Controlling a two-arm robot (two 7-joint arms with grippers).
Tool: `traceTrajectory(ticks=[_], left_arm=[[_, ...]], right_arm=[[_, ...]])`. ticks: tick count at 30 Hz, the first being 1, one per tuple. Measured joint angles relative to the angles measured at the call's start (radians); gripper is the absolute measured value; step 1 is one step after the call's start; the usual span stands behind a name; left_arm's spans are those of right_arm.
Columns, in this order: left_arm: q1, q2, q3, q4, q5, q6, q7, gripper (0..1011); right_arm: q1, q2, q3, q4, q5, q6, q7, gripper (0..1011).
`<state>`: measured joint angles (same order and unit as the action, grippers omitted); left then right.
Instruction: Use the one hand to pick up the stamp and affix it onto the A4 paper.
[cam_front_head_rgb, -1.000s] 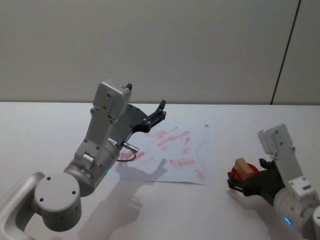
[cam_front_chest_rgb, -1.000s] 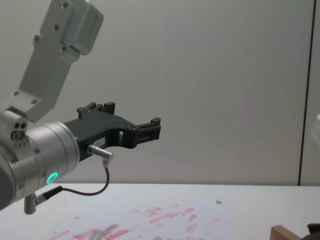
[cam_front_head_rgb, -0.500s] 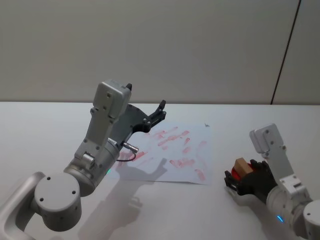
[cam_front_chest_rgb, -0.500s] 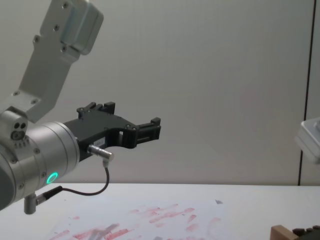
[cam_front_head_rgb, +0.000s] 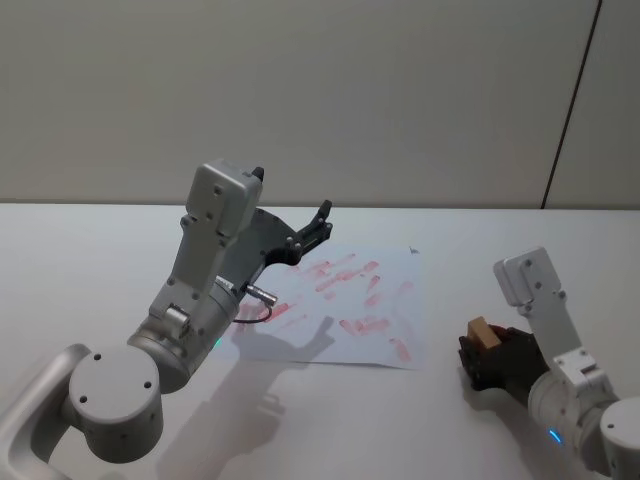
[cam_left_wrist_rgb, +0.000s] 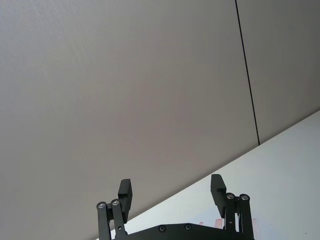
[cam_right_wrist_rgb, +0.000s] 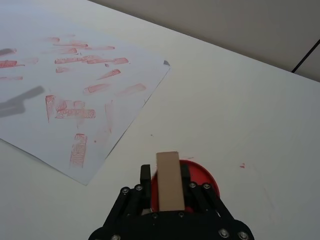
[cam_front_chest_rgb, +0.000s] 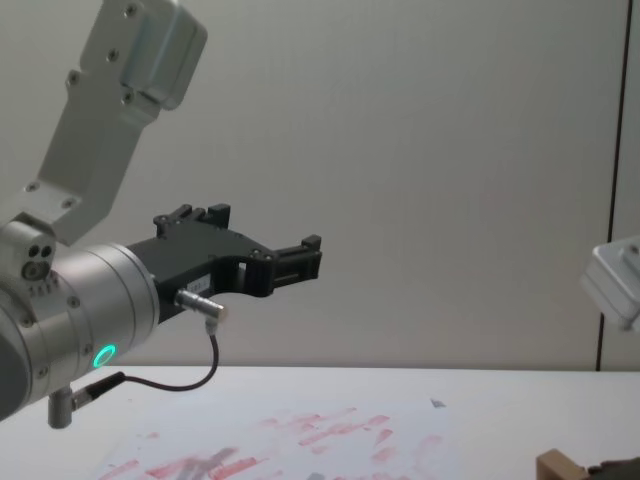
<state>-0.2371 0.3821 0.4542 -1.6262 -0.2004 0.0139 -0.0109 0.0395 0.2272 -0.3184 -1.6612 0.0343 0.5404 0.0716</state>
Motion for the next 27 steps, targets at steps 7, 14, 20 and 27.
traceTrajectory(ticks=[7, 14, 20, 27], left_arm=[[0.000, 0.000, 0.000, 0.000, 0.000, 0.000, 0.000, 1002], [0.000, 0.000, 0.000, 0.000, 0.000, 0.000, 0.000, 1003], [0.000, 0.000, 0.000, 0.000, 0.000, 0.000, 0.000, 1002], [0.000, 0.000, 0.000, 0.000, 0.000, 0.000, 0.000, 1002]], right_arm=[[0.002, -0.002, -0.001, 0.003, -0.002, 0.000, 0.001, 219], [0.004, -0.003, -0.001, 0.004, -0.003, -0.010, 0.004, 219], [0.016, -0.013, -0.001, 0.003, -0.006, -0.050, 0.018, 220], [0.050, -0.037, -0.008, 0.009, -0.014, -0.106, 0.055, 220]])
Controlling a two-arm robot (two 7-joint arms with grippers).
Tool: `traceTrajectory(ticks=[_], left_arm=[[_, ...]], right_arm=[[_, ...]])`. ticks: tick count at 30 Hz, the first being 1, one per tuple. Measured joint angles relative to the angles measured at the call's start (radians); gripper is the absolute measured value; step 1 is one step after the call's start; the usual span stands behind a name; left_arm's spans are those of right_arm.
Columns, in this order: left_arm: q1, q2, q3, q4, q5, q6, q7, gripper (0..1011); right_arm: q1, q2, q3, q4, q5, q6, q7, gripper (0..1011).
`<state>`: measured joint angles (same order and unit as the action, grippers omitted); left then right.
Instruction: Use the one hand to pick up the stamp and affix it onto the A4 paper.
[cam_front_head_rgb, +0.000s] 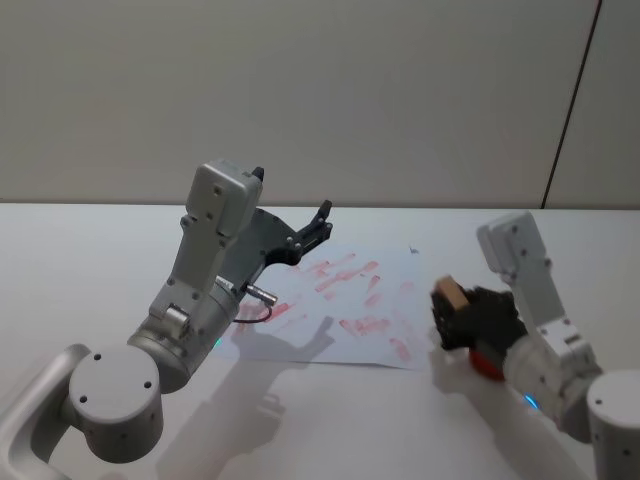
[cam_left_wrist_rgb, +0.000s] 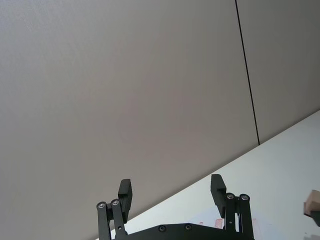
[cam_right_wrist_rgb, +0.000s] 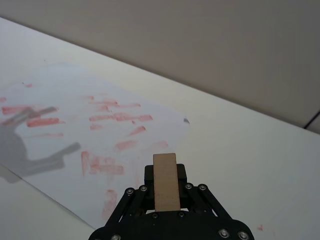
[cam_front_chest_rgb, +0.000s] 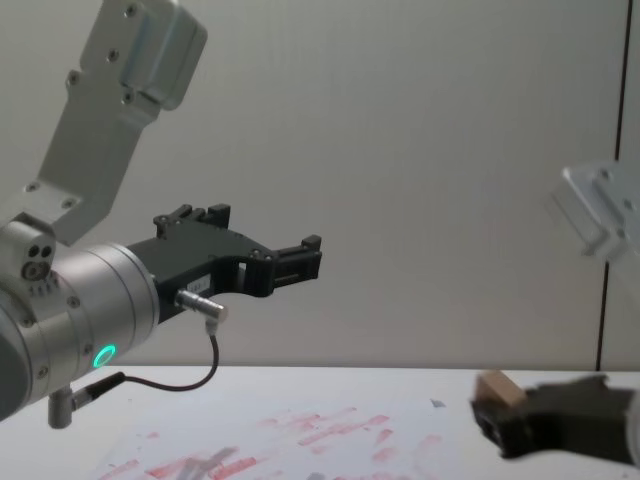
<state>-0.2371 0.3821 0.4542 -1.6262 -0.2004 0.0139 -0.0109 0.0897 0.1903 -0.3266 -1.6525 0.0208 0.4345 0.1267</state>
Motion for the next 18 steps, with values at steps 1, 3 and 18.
traceTrajectory(ticks=[1, 3, 18], left_arm=[[0.000, 0.000, 0.000, 0.000, 0.000, 0.000, 0.000, 1002], [0.000, 0.000, 0.000, 0.000, 0.000, 0.000, 0.000, 1002], [0.000, 0.000, 0.000, 0.000, 0.000, 0.000, 0.000, 1003]], right_arm=[[0.012, -0.009, -0.003, 0.005, -0.002, -0.012, 0.012, 220], [0.024, -0.018, -0.007, 0.012, -0.005, -0.022, 0.025, 220], [0.129, -0.082, -0.038, 0.130, -0.079, -0.016, 0.150, 220]])
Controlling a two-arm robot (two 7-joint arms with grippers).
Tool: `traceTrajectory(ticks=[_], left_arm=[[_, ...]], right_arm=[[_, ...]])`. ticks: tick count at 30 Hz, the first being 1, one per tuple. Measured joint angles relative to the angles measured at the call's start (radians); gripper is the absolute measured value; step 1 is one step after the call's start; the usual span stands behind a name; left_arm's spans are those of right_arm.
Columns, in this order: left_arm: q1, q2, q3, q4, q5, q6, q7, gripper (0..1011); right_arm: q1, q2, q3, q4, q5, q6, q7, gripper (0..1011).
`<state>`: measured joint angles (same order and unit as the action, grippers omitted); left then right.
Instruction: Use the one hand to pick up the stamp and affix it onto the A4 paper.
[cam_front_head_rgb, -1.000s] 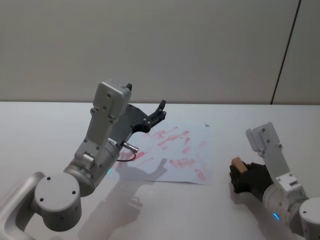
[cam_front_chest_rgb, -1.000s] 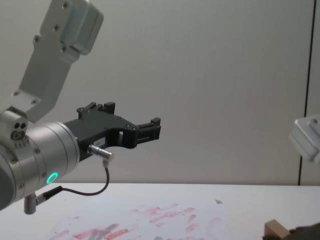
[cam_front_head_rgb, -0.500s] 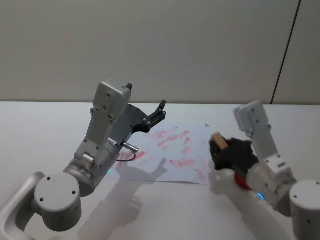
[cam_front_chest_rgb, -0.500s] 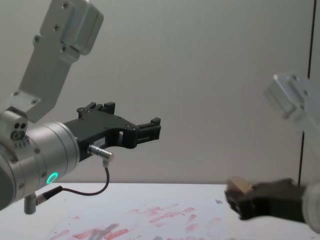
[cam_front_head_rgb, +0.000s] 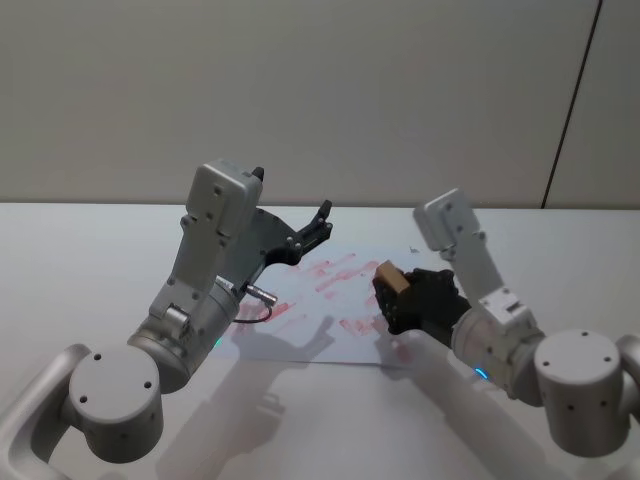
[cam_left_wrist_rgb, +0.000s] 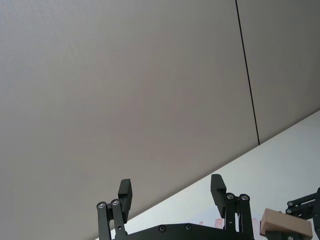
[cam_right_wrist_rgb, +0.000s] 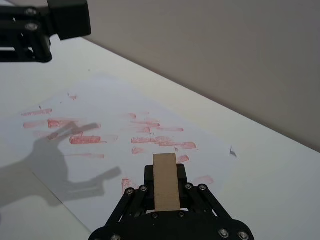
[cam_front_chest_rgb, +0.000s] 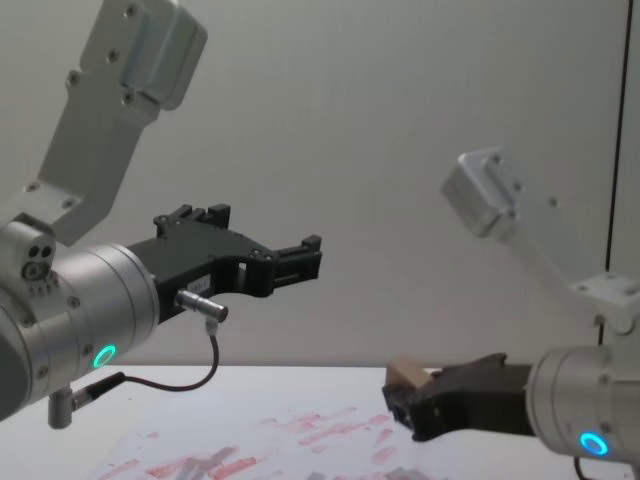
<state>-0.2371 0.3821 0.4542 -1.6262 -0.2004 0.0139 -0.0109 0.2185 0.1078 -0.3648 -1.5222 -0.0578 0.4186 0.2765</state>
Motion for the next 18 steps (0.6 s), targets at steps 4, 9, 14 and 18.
traceTrajectory(ticks=[4, 9, 14, 18], left_arm=[[0.000, 0.000, 0.000, 0.000, 0.000, 0.000, 0.000, 1002], [0.000, 0.000, 0.000, 0.000, 0.000, 0.000, 0.000, 1003], [0.000, 0.000, 0.000, 0.000, 0.000, 0.000, 0.000, 1002], [0.000, 0.000, 0.000, 0.000, 0.000, 0.000, 0.000, 1003]], right_arm=[[0.020, -0.008, -0.007, 0.034, -0.035, 0.017, 0.024, 220], [0.043, -0.016, -0.016, 0.080, -0.085, 0.048, 0.054, 220], [0.056, -0.023, -0.023, 0.116, -0.112, 0.079, 0.070, 220], [0.063, -0.031, -0.028, 0.141, -0.118, 0.098, 0.071, 220]])
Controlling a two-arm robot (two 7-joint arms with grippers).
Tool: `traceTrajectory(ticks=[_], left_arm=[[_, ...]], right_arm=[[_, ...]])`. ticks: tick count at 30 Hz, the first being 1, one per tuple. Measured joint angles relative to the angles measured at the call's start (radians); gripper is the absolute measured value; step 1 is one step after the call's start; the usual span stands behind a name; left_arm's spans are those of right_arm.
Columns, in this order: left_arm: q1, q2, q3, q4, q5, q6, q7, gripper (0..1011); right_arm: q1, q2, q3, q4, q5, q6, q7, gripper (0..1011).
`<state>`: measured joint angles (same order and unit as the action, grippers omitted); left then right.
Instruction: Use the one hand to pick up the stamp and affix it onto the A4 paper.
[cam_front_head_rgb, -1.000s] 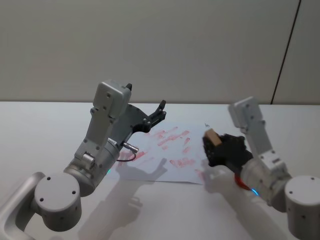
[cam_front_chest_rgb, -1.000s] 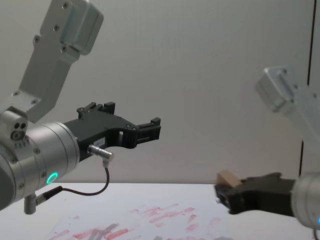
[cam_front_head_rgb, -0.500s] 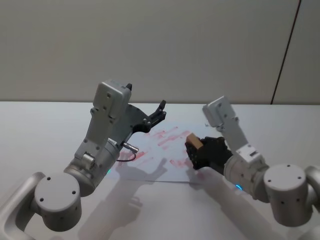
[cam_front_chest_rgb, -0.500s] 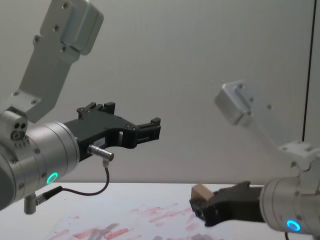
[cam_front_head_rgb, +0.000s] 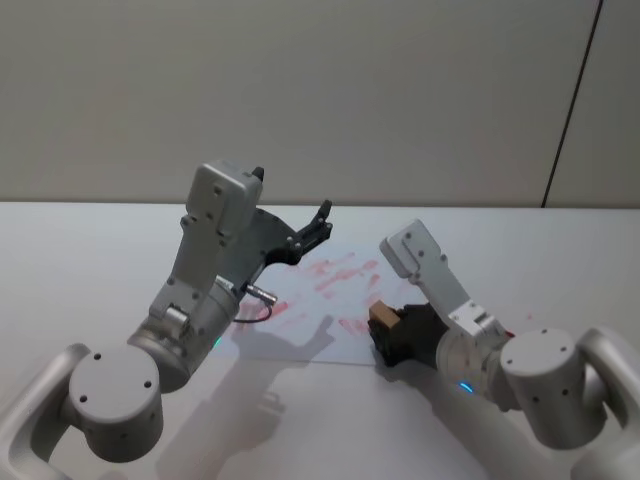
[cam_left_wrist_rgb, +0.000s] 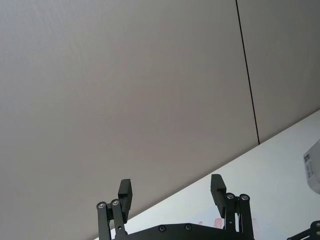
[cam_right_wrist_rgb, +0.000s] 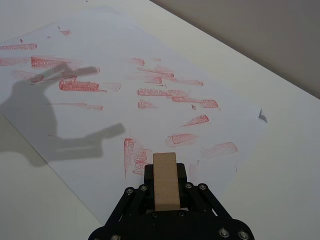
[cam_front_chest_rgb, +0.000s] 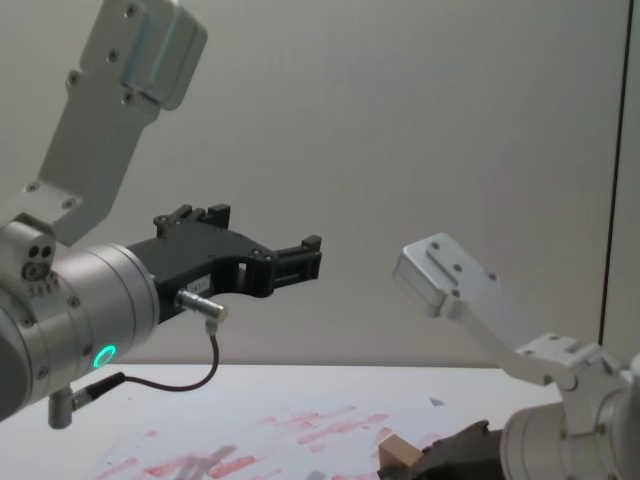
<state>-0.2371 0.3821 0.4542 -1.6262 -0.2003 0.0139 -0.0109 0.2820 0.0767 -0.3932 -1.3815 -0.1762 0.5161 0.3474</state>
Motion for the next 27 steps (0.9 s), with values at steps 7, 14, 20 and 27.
traceTrajectory(ticks=[7, 14, 20, 27], left_arm=[[0.000, 0.000, 0.000, 0.000, 0.000, 0.000, 0.000, 1003], [0.000, 0.000, 0.000, 0.000, 0.000, 0.000, 0.000, 1003], [0.000, 0.000, 0.000, 0.000, 0.000, 0.000, 0.000, 1002], [0.000, 0.000, 0.000, 0.000, 0.000, 0.000, 0.000, 1002]], right_arm=[[0.012, -0.016, -0.005, 0.029, 0.004, 0.020, -0.013, 220], [0.015, -0.026, -0.009, 0.046, 0.014, 0.031, -0.029, 220], [0.015, -0.030, -0.009, 0.051, 0.030, 0.031, -0.044, 220], [0.007, -0.029, 0.003, 0.030, 0.071, 0.031, -0.069, 220]])
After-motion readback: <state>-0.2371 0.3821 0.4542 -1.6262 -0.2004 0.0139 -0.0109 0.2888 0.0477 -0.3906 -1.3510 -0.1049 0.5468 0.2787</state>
